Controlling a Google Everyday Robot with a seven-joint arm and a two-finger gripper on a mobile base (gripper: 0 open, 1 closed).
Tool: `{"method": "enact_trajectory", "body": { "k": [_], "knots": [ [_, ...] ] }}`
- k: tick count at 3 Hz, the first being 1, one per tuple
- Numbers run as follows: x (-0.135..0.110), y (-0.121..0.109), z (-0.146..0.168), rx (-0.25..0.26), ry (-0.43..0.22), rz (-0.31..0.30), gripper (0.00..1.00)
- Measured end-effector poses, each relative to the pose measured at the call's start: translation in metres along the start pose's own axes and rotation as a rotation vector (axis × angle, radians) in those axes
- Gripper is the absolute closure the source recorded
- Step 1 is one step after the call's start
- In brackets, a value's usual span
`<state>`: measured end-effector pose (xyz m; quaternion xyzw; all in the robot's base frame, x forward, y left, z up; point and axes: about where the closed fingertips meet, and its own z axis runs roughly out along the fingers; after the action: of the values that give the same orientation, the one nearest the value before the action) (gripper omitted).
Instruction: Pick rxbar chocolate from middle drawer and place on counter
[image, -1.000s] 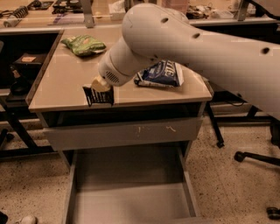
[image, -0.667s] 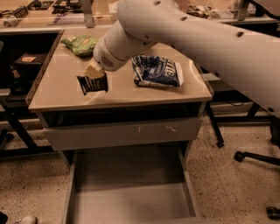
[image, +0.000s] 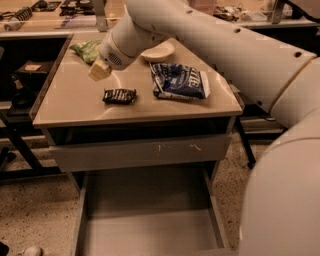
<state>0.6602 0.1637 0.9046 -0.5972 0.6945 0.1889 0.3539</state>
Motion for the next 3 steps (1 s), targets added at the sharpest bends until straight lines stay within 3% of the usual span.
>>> {"method": "enact_trajectory", "body": {
  "k": [1,3],
  "knots": [
    [0.004,-0.0024,0.0282,-0.053,-0.001,-0.012,1.0],
    [0.005,-0.0029,0.0309,-0.056,-0.001,-0.011,0.59]
  ]
}}
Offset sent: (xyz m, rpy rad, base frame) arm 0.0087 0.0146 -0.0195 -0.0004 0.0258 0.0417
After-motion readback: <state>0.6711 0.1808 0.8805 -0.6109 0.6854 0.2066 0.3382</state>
